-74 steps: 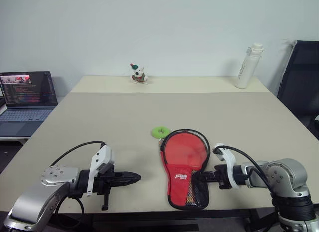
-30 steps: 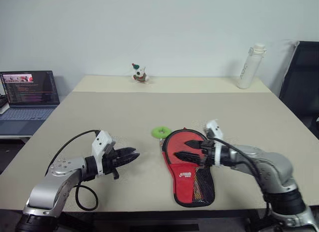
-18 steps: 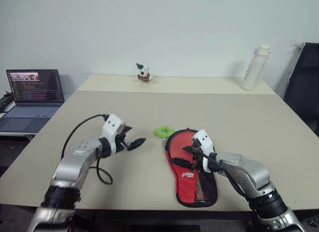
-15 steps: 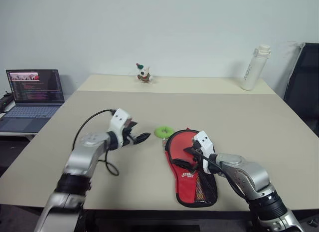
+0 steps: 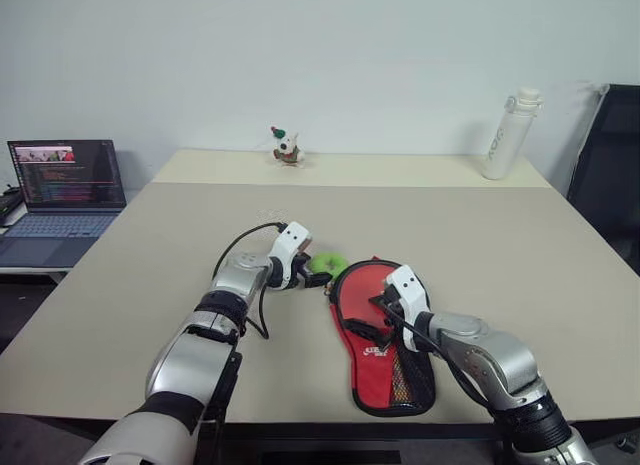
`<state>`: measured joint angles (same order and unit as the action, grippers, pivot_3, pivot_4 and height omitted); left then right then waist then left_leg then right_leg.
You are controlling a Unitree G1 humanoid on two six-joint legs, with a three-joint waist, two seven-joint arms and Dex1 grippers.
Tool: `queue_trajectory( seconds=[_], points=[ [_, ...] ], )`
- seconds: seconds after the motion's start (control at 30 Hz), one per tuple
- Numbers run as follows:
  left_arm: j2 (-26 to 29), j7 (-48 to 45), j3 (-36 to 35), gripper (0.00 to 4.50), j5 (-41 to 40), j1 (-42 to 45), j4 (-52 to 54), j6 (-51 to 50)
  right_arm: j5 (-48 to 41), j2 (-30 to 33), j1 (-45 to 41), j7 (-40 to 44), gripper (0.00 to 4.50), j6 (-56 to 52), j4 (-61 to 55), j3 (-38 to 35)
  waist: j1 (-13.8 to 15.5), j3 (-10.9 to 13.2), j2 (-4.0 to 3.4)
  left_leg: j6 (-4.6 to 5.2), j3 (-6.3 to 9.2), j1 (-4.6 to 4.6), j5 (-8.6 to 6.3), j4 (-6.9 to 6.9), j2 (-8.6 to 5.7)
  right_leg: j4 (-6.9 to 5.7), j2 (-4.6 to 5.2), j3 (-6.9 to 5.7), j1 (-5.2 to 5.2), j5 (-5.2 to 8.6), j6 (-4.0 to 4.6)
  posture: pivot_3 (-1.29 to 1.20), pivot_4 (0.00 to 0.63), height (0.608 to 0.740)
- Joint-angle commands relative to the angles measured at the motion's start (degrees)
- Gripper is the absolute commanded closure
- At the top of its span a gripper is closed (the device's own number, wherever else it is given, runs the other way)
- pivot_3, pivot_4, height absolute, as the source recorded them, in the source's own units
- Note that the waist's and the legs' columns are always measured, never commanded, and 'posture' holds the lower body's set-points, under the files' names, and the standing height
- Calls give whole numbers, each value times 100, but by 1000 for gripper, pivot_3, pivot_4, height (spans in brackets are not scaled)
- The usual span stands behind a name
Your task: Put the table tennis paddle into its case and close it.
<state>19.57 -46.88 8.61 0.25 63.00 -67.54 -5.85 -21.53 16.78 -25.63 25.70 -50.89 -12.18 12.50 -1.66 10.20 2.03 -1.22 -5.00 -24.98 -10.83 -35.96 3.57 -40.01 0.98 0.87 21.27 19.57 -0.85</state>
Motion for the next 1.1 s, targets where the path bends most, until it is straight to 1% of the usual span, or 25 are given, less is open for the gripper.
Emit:
queue_trajectory(
  seconds=[0.03, 0.1, 0.13, 0.43, 0.47, 0.67, 0.87, 1.0, 1.1],
  points=[
    [-159, -23, 30, 185, 209, 23, -192, 169, -6, -53, 63, -94, 0, -100, -221, -92, 5, -1, 2, 0, 0, 0, 0, -1, 0, -1, 0, 0, -2, 0, 0, 0, 150, 740],
    [-176, -75, -6, 587, 225, -12, -191, 206, -2, -57, 55, -119, 0, -124, -230, -102, 15, -3, 5, 0, 4, 0, 0, -4, -1, -1, 1, -3, -5, 0, 0, 0, 150, 740],
    [-178, -95, -17, 916, 235, -33, -185, 220, 4, -55, 52, -128, 0, -130, -233, -102, 16, -4, 6, 0, 5, 0, 0, -4, -1, -1, 1, -4, -6, 0, 0, 0, 150, 740],
    [-141, -179, -76, 4262, 271, -161, -113, 241, 315, -39, -211, -78, 0, 144, 0, 66, 0, -4, 7, 1, 6, 6, 0, -8, -1, -14, 0, -4, -7, -1, 0, 0, 150, 740],
    [-138, -177, -84, 4472, 264, -168, -102, 233, 357, -56, -242, -78, 0, 185, 41, 72, -2, -5, 7, 2, 6, 8, 0, -8, -1, -18, 0, -4, -7, -1, 0, 0, 150, 740],
    [-128, -260, -172, 4472, 226, -205, -22, 115, 856, -128, -400, -196, 0, 477, 577, 301, -8, -5, 7, 2, 5, 10, 1, -10, -1, -32, 0, -3, -2, -1, 0, 0, 150, 740],
    [-124, -175, -232, 4472, 250, -218, 18, 26, 1201, -179, -301, -176, 0, 356, 821, 674, -15, -27, 23, 1, 4, 13, 1, -11, 0, -35, 0, -2, -3, 0, 0, 0, 150, 740],
    [-124, 246, -240, 4472, 357, 102, -182, 63, 1285, -108, -119, -82, 0, 229, 835, 786, -16, -42, 37, 2, 4, 17, 1, -11, 1, -37, 0, -2, -6, 0, 0, 0, 150, 740],
    [-193, 836, -212, 4472, 540, 372, -412, 185, 1319, -97, -29, -28, 0, 203, 843, 837, -18, -48, 44, 15, 6, 19, -7, -12, 0, -42, 0, -2, -7, 0, 0, 0, 150, 740]
  ],
)
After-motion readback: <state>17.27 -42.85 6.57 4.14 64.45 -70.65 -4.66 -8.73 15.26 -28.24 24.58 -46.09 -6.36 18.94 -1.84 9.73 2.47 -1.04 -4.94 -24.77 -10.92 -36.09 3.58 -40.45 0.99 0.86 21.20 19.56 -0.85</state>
